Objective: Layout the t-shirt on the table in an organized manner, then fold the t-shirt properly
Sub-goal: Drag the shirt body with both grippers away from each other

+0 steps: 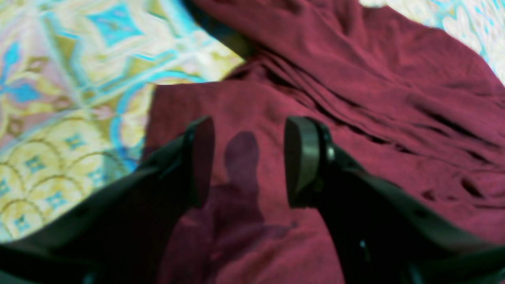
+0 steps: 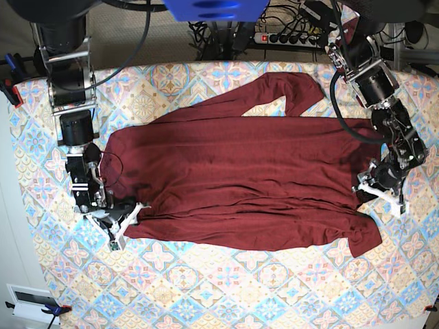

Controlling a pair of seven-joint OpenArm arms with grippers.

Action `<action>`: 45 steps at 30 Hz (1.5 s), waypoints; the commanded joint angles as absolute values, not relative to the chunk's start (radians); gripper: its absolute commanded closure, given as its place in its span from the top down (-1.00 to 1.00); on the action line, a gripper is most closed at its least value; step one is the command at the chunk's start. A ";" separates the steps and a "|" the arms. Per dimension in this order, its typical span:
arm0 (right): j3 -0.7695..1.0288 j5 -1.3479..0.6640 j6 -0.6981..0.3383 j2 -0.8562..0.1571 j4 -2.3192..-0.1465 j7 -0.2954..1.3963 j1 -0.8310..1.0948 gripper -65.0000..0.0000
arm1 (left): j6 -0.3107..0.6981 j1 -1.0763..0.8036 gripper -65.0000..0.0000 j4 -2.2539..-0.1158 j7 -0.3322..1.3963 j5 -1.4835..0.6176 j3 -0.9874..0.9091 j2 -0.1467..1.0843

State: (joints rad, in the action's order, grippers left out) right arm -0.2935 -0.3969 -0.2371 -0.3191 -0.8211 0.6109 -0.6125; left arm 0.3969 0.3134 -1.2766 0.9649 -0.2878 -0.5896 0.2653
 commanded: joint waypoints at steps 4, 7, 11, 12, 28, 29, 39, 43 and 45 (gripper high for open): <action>-0.337 -0.401 -0.239 -0.331 -0.717 0.519 -0.694 -0.36 | 0.401 0.335 -0.12 -1.294 0.943 -0.305 -0.590 0.283; -0.375 -0.401 -0.239 -0.331 -0.653 0.487 -0.720 -0.36 | 0.401 0.323 -0.12 -1.294 0.944 -0.305 -0.590 0.285; -0.433 -0.401 -0.239 -0.331 -0.591 0.481 -0.742 -0.21 | 0.403 0.306 -0.12 -1.294 0.944 -0.306 -0.590 0.286; -0.440 -0.401 -0.239 -0.331 -0.591 0.481 -0.743 -0.16 | 0.403 0.305 -0.12 -1.294 0.944 -0.306 -0.590 0.286; -0.535 -0.401 -0.240 -0.364 -0.587 0.355 -0.739 -1.00 | 0.404 0.248 -0.12 -1.296 0.944 -0.398 -0.591 0.289; -0.535 -0.403 -0.239 -0.377 -0.585 0.340 -0.740 -0.95 | 0.404 0.246 -0.12 -1.296 0.944 -0.397 -0.591 0.289; -0.071 -0.257 -0.220 -0.400 -0.581 0.298 -0.800 -1.00 | 0.404 0.234 -0.12 -1.296 0.941 -0.397 -0.591 0.289; 0.059 -0.005 -0.180 -0.398 -0.582 0.295 -0.812 -0.96 | 0.404 0.237 -0.12 -1.294 0.938 -0.397 -0.591 0.289; 0.070 0.099 -0.180 -0.397 -0.585 0.298 -0.812 -0.82 | 0.404 0.240 -0.12 -1.294 0.937 -0.397 -0.590 0.288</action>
